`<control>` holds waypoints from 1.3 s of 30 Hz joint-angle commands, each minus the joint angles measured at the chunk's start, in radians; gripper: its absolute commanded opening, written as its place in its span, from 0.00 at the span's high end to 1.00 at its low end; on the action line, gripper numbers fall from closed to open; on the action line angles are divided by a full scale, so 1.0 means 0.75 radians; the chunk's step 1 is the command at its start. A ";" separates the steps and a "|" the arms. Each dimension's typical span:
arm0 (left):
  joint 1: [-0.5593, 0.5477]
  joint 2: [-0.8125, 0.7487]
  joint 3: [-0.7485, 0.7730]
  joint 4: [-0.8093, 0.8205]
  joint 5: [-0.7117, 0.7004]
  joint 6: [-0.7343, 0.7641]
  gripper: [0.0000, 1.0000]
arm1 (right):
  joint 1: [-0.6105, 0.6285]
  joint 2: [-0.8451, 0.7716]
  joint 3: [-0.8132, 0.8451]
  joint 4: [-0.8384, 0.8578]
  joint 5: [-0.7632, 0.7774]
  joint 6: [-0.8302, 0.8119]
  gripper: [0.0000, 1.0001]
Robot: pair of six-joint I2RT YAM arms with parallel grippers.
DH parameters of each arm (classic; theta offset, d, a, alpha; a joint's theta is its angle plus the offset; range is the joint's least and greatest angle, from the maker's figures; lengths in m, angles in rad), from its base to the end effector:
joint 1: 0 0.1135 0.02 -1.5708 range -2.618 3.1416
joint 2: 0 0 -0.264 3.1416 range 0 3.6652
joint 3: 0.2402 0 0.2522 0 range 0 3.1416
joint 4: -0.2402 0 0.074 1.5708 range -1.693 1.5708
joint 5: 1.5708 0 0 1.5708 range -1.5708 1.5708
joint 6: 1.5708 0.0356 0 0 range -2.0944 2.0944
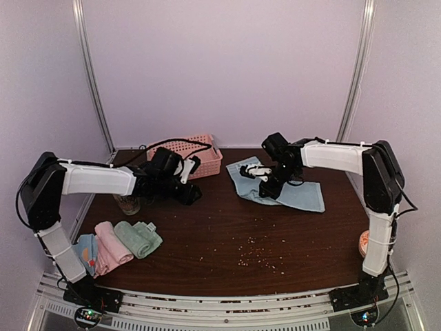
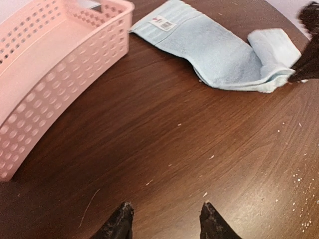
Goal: Roll the towels
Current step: Adjust the towel at the center of the board, then pick up the towel from the center of the board.
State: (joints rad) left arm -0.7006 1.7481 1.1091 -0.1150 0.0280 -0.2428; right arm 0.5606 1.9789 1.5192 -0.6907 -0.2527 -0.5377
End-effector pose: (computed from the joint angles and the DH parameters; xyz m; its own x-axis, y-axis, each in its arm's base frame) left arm 0.2890 -0.2450 0.2004 -0.6666 0.2478 -0.7030 0.5149 0.8351 -0.1939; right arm 0.3469 0.2283 0.2019 -0.3562 -0.8091 -0.4674 -0.9124 0.4091 -0.0130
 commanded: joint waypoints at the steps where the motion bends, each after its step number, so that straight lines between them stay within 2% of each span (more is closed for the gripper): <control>1: 0.170 -0.156 -0.182 0.211 0.111 -0.161 0.53 | 0.129 -0.232 0.145 -0.207 -0.221 -0.173 1.00; 5: 0.184 -0.183 -0.142 0.114 0.111 -0.059 0.54 | 0.182 -0.406 0.096 -0.403 -0.248 -0.328 1.00; 8: 0.184 -0.195 -0.100 0.053 0.124 0.003 0.55 | 0.171 -0.458 -0.054 -0.546 -0.049 -0.380 1.00; 10: 0.185 -0.207 -0.099 0.047 0.164 0.035 0.55 | 0.130 -0.470 -0.197 -0.549 0.106 -0.371 1.00; 11: 0.186 -0.208 -0.099 0.046 0.202 0.053 0.55 | 0.098 -0.473 -0.263 -0.537 0.146 -0.357 0.95; 13: 0.183 -0.197 -0.087 0.009 0.296 0.094 0.55 | 0.034 -0.472 -0.350 -0.546 0.124 -0.337 0.74; 14: 0.176 -0.189 -0.082 -0.014 0.349 0.117 0.56 | 0.012 -0.478 -0.365 -0.565 0.080 -0.336 0.66; 16: 0.142 -0.182 -0.080 -0.065 0.405 0.180 0.56 | -0.009 -0.508 -0.361 -0.597 -0.002 -0.336 0.56; 22: -0.032 -0.150 -0.076 -0.236 0.479 0.407 0.56 | -0.114 -0.658 -0.334 -0.556 -0.118 -0.301 0.49; 25: -0.144 -0.145 -0.083 -0.217 0.474 0.464 0.56 | -0.181 -0.649 -0.376 -0.438 -0.111 -0.173 0.48; 30: -0.302 -0.113 -0.065 -0.117 0.385 0.474 0.56 | -0.219 -0.474 -0.425 -0.396 -0.216 -0.098 0.46; 34: -0.280 -0.009 0.010 -0.158 0.125 0.313 0.55 | -0.219 -0.347 -0.406 -0.455 -0.317 -0.111 0.43; 39: -0.204 0.093 0.041 -0.122 0.122 0.126 0.54 | -0.207 -0.329 -0.465 -0.439 -0.338 -0.137 0.37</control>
State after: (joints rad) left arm -0.8993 1.7748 1.1183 -0.2531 0.1757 -0.0269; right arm 0.3973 1.7515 1.1999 -1.0092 -0.4580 -0.6361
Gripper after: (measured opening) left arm 0.457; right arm 0.618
